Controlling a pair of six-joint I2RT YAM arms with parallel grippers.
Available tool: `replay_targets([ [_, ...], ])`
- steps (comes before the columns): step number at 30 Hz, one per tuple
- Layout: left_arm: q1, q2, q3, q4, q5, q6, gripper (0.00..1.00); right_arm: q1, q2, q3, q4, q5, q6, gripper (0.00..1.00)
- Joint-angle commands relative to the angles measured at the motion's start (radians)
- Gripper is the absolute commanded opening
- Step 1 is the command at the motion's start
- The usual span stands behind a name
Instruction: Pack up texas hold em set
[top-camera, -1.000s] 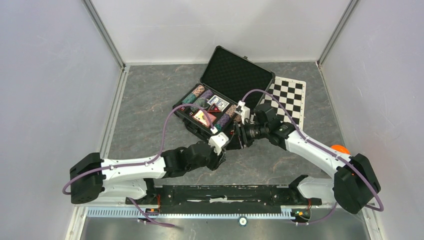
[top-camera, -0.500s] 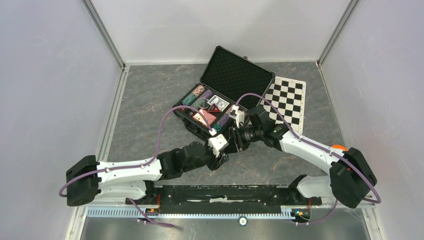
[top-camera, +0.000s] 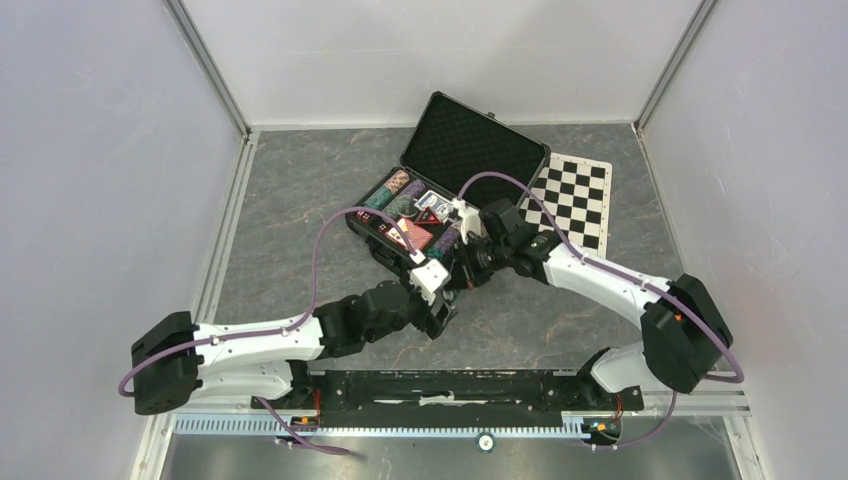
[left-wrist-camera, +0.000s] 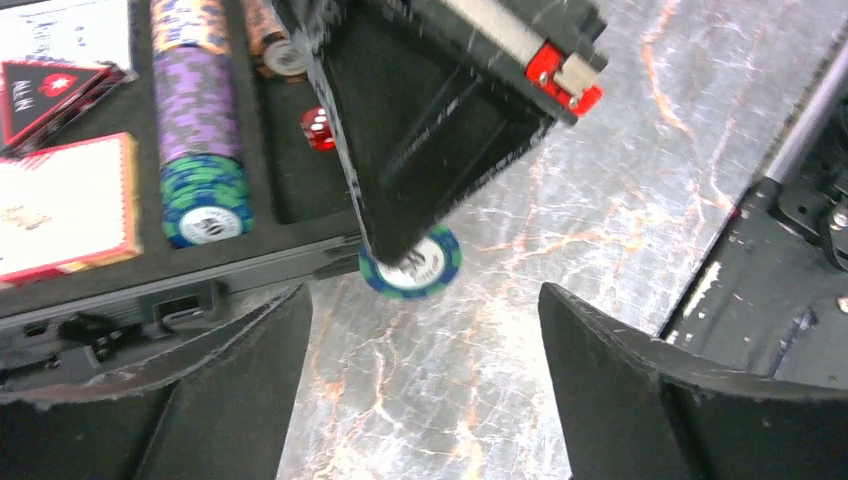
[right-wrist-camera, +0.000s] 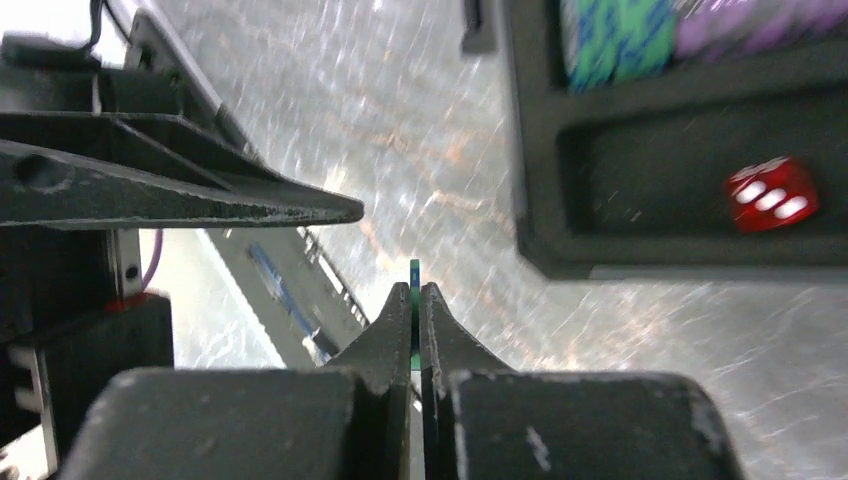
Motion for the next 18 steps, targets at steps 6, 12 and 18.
replay_targets([
  [6,0.217,-0.231,0.046,-0.236,-0.035,-0.302,1.0,0.004,0.053,0.162,0.122,0.162,-0.201,0.0],
  [12,0.327,-0.384,0.011,-0.316,-0.08,-0.396,1.0,0.055,0.173,0.242,0.156,0.192,-0.274,0.0],
  [18,0.408,-0.414,-0.061,-0.33,-0.132,-0.44,0.97,0.119,0.266,0.335,0.13,0.346,-0.327,0.0],
])
